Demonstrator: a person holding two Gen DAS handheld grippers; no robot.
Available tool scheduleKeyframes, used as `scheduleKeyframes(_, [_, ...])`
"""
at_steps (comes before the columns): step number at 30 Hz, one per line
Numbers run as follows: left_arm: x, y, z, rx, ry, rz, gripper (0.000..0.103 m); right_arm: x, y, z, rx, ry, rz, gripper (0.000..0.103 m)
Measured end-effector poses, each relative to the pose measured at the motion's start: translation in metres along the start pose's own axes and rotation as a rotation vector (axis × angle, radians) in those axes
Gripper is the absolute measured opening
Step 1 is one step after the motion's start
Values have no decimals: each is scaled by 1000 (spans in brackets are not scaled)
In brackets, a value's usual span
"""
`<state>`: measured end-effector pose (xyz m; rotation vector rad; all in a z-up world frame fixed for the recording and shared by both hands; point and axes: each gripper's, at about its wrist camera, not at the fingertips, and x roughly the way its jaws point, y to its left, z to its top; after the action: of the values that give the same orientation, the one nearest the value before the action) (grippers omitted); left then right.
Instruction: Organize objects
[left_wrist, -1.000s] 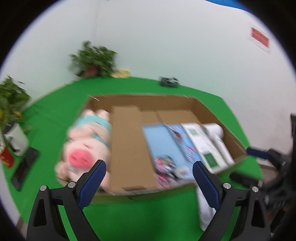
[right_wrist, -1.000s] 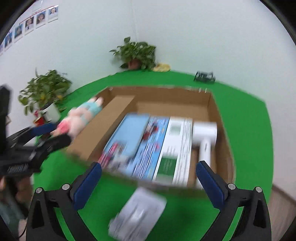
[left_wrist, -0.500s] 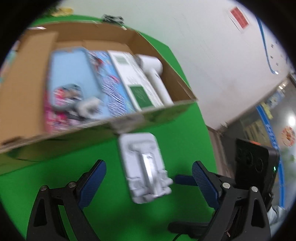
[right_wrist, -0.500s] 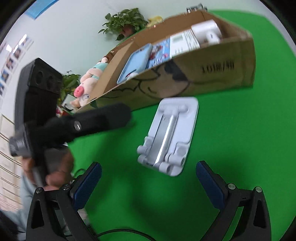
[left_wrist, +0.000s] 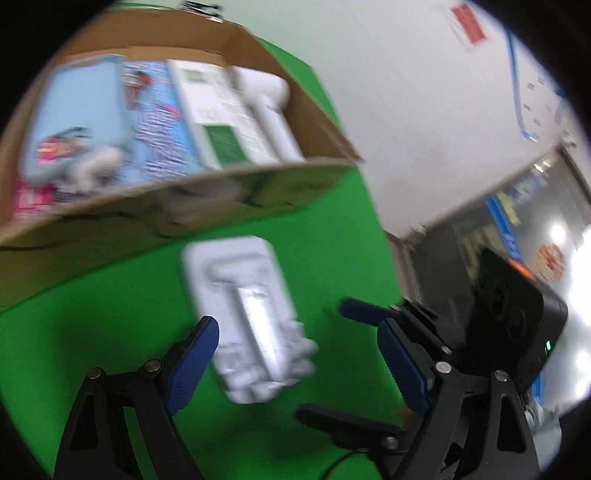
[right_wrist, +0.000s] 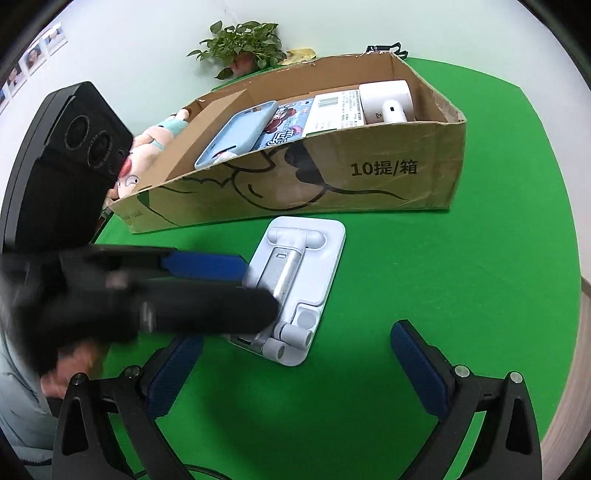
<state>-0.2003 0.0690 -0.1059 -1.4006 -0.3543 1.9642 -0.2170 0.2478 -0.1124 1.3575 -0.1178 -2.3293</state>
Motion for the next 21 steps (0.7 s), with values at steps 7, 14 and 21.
scheduleKeyframes(7, [20,6,3,-34,58,-18,88,9,15,-1,-75,-5,-47,73])
scheduleKeyframes(14, [25,-3,-10,-17,108,-113,87,4,6,-11,-56,-9,-88,73])
scheduleKeyframes(21, [18,5,-7,-64,63,-55,85,6,16,-15,-112,-5,-140,73])
